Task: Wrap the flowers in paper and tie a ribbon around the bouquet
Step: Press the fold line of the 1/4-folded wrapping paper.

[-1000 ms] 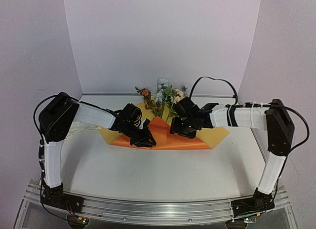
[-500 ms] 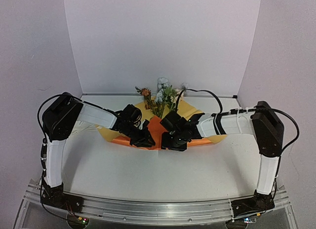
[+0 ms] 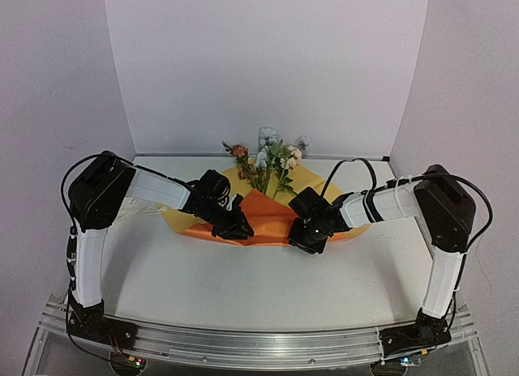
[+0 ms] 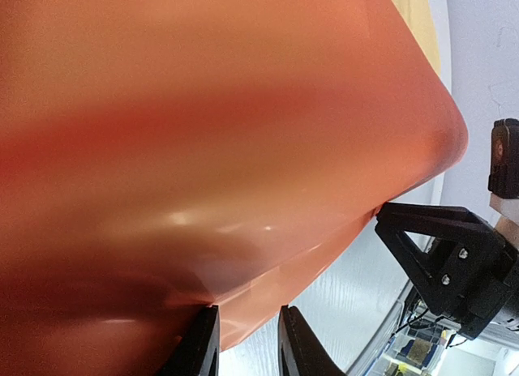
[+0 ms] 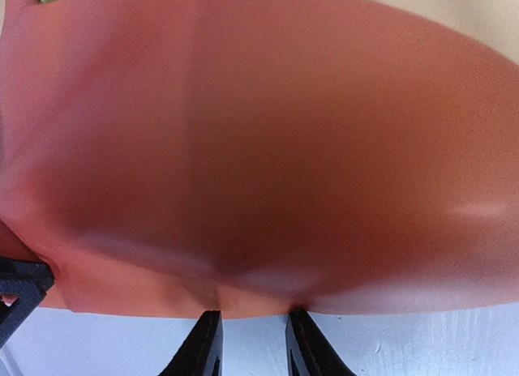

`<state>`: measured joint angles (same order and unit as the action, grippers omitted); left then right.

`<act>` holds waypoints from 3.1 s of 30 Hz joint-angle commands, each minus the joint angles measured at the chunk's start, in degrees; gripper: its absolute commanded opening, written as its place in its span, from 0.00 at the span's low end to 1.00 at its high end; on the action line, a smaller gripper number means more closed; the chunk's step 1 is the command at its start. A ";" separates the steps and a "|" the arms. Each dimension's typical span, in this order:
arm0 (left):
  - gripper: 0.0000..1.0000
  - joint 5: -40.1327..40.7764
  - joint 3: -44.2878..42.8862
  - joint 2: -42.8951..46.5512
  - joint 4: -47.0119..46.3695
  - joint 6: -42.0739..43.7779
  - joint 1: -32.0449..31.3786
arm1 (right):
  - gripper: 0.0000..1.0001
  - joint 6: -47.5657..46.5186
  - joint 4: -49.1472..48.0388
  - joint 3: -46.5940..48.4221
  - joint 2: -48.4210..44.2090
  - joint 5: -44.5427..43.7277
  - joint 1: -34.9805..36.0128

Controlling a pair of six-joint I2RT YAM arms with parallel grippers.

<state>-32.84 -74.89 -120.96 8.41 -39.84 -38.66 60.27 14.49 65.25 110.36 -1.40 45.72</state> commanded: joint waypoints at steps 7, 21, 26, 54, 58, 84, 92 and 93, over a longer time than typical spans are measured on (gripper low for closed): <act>0.28 -1.59 -1.24 1.26 -1.81 2.35 0.78 | 0.30 -0.94 -2.71 3.21 -6.81 4.33 1.78; 0.28 -2.10 -2.62 0.95 -0.51 3.46 0.86 | 0.29 -3.20 -12.49 2.06 3.81 9.22 -2.84; 0.28 -1.84 -2.08 1.18 -0.44 3.57 0.97 | 0.28 -1.25 -16.77 -6.30 0.67 6.77 -5.74; 0.37 -3.22 0.50 3.95 -3.44 2.73 -4.59 | 0.28 10.62 -27.72 -20.92 -2.40 8.40 -8.11; 0.33 -0.47 2.97 2.84 -4.85 1.03 -4.40 | 0.27 10.76 -27.85 -21.14 -2.57 8.41 -8.11; 0.28 6.01 36.32 23.44 -7.04 1.38 11.15 | 0.27 10.86 -28.02 -23.53 -4.44 8.48 -8.63; 0.29 9.60 30.21 31.11 4.07 5.92 11.22 | 0.27 10.83 -28.42 -23.09 -4.39 8.82 -8.60; 0.29 9.08 27.63 31.34 4.32 6.00 10.77 | 0.27 10.83 -28.46 -23.05 -4.42 8.83 -8.63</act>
<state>-25.47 -40.55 -92.89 6.56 -36.79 -27.64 71.00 -21.82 43.81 105.19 7.56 37.52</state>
